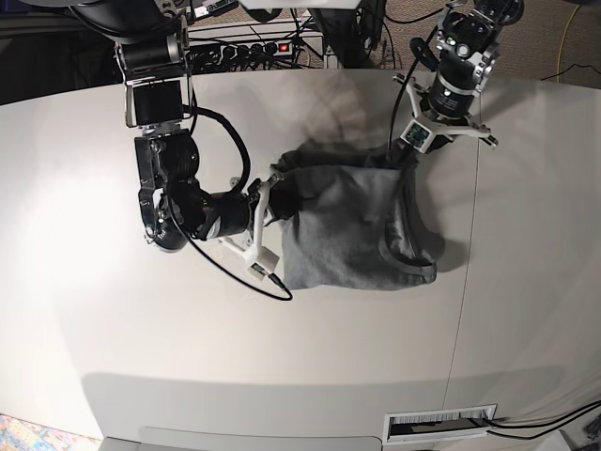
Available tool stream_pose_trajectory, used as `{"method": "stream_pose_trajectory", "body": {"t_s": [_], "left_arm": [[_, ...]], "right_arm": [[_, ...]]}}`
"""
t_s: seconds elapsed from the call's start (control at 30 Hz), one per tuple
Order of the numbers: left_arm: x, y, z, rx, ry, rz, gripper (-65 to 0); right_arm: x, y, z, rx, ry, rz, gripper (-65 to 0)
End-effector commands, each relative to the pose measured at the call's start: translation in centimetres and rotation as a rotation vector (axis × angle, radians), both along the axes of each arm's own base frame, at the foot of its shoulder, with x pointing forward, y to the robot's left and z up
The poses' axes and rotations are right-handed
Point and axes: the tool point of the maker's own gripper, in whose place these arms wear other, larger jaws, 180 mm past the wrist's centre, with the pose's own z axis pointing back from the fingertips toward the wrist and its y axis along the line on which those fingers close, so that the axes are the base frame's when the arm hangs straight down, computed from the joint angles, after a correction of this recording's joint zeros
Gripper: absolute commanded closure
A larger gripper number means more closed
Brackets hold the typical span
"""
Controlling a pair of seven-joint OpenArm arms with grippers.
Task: Fold the T-shirt properly
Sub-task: 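Release the left gripper and regrasp the folded bundle's edge, then drag the bundle with the left gripper while the right gripper holds it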
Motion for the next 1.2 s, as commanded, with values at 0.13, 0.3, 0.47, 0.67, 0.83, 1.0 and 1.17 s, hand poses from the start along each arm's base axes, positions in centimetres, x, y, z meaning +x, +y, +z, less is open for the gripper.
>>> {"method": "stream_pose_trajectory", "body": {"t_s": [0.13, 0.3, 0.47, 0.67, 0.83, 1.0, 1.17], "left_arm": [[1.4, 1.6, 1.0, 0.034, -0.033, 0.048, 0.0], [0.4, 2.9, 1.6, 0.096, 0.043, 0.115, 0.0], [-0.9, -0.7, 5.6, -0.072, -0.006, 0.074, 0.0], [-2.0, -6.5, 9.3, -0.389, -0.024, -0.030, 0.0], [-1.6, -8.5, 8.1, -0.494, -0.014, -0.023, 0.0], [0.4, -9.3, 5.3, -0.520, -0.002, 0.013, 0.0], [1.9, -9.3, 3.5, -0.511, 0.013, 0.040, 0.0]], "right_arm": [[0.8, 2.4, 4.3, 0.223, -0.032, 0.008, 0.0], [0.7, 2.5, 4.2, 0.228, -0.028, 0.008, 0.0], [0.7, 2.6, 4.8, 0.228, -0.051, 0.015, 0.0], [1.2, 2.6, 5.4, 0.218, -0.078, 0.020, 0.0], [3.7, 2.1, 5.7, 0.194, -0.189, -0.068, 0.0], [5.9, 1.7, 6.9, 0.185, -0.288, -0.113, 0.0], [8.4, 0.6, 7.8, 0.108, -0.399, -0.143, 0.0]]}}
